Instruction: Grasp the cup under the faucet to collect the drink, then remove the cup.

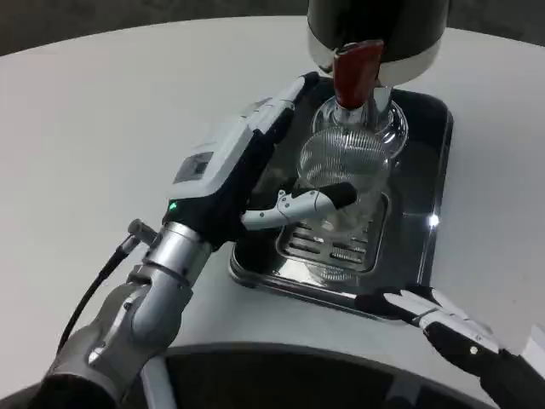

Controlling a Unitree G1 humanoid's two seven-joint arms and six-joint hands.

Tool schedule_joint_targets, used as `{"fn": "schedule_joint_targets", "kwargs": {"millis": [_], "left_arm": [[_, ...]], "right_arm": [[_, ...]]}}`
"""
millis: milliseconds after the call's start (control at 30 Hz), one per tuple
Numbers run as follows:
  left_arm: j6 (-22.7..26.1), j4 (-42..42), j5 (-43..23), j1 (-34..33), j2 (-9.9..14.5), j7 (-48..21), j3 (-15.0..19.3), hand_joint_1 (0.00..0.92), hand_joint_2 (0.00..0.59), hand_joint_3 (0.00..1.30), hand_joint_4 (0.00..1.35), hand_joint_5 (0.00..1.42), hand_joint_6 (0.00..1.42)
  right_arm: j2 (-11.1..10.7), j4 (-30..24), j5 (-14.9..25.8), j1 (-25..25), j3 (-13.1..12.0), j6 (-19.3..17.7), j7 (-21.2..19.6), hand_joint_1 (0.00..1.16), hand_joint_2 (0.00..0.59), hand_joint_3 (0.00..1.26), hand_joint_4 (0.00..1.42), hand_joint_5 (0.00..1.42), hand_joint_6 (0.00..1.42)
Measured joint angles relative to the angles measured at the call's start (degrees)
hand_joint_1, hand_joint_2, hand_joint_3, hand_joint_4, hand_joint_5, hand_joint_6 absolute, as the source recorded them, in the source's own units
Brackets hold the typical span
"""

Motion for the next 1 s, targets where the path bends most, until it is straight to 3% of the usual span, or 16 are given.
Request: {"fn": "schedule_joint_targets", "kwargs": {"millis": [300, 400, 633, 800, 1000], "left_arm": [[2.0, -5.5, -5.1, 4.9, 2.1, -4.5, 3.8, 0.0, 0.0, 0.0, 0.0, 0.08, 0.05], [3.7, -10.7, -9.2, 8.1, 2.7, -8.0, 6.2, 0.0, 0.0, 0.03, 0.02, 0.13, 0.14], [12.8, -28.5, -23.5, 10.8, 6.7, -24.5, 12.0, 0.0, 0.0, 0.18, 0.17, 0.27, 0.31], [20.2, -35.7, -31.8, 10.7, 7.3, -32.8, 14.8, 0.0, 0.004, 0.26, 0.23, 0.33, 0.36], [24.8, -39.4, -36.7, 10.5, 7.1, -37.0, 16.5, 0.0, 0.005, 0.27, 0.25, 0.34, 0.33]], "right_arm": [[0.0, 0.0, 0.0, 0.0, 0.1, 0.0, -0.2, 0.51, 0.472, 0.17, 0.09, 0.0, 0.0], [0.0, 0.0, 0.0, 0.0, 0.1, 0.0, -0.3, 0.51, 0.472, 0.17, 0.09, 0.0, 0.0], [0.0, 0.1, 0.0, -0.1, 0.4, 0.0, -0.3, 0.51, 0.472, 0.17, 0.09, 0.0, 0.0], [0.0, 0.2, -0.1, -0.3, 1.2, 0.0, -0.4, 0.51, 0.472, 0.17, 0.09, 0.0, 0.0], [0.0, 0.2, -0.1, -0.5, 1.4, 0.0, -0.4, 0.51, 0.472, 0.17, 0.09, 0.0, 0.0]]}}
